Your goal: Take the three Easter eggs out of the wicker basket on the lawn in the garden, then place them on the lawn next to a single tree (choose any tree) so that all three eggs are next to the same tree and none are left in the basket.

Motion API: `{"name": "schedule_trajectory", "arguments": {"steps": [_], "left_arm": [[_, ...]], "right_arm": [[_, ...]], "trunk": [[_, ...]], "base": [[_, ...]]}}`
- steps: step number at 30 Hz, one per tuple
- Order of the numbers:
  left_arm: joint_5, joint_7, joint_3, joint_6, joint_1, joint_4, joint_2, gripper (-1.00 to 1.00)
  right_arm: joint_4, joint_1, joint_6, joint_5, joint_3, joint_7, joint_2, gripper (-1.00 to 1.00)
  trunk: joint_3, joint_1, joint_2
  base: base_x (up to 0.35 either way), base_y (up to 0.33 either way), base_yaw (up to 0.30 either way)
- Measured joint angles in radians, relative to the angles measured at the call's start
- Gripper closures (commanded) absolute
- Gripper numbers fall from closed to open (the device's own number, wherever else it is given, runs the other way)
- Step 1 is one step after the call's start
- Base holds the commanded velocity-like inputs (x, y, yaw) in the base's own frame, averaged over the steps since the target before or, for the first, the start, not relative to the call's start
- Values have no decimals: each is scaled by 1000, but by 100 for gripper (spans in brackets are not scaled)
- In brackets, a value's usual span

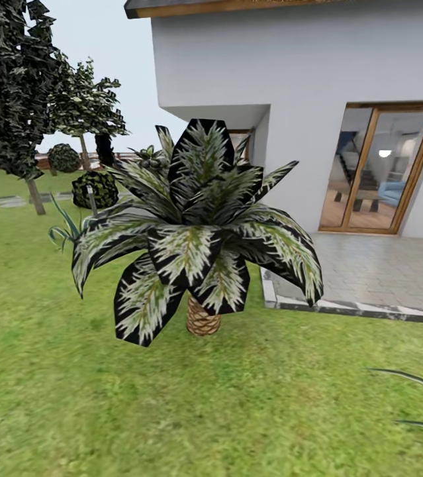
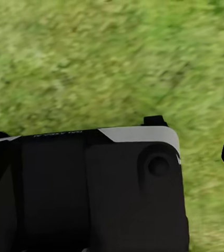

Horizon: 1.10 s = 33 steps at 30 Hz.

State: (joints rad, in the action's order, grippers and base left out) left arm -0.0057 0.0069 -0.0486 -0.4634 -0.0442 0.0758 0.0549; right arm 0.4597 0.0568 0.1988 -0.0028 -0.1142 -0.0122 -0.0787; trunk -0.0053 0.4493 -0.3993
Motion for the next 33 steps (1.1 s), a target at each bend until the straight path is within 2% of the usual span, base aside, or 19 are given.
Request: {"name": "schedule_trajectory", "arguments": {"steps": [8,33], "left_arm": [[1,0,0,0,0,0,0,-100],[0,0,0,0,0,0,0,-100]], "right_arm": [[0,0,0,0,0,0,0,-100],[0,0,-5,0,1,0,-2,-100]], "trunk": [[7,0,0],[35,0,0]], "base": [[177,118,-156],[22,73,-162]]}}
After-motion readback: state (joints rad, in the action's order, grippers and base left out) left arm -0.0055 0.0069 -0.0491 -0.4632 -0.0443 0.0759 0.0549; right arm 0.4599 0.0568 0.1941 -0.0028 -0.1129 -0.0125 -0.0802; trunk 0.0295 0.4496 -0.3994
